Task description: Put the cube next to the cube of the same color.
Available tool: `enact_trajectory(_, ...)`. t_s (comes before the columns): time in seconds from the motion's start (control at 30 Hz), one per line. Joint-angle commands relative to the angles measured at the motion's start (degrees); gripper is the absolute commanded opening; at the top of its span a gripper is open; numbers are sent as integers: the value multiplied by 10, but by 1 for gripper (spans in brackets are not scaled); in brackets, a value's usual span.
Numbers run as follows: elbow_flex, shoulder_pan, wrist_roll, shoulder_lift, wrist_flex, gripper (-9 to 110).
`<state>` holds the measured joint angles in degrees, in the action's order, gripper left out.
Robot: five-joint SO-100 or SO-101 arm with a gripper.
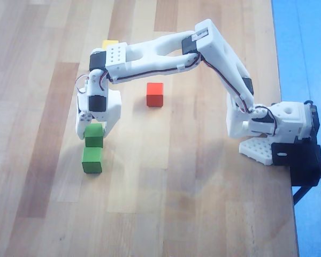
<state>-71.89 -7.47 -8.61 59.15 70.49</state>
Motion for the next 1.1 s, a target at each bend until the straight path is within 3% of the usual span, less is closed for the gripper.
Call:
enact_trajectory(0.0, 44, 0, 5, 14, 11, 12)
enact_trajectory(0.2, 48, 0, 8, 18, 49, 30)
enact_trajectory(0.37, 49, -7, 49, 70, 83, 37)
enact_trajectory(0.83, 24, 16, 61, 387, 202, 26)
enact_trajectory(1.07, -157, 112, 60, 573, 185, 14)
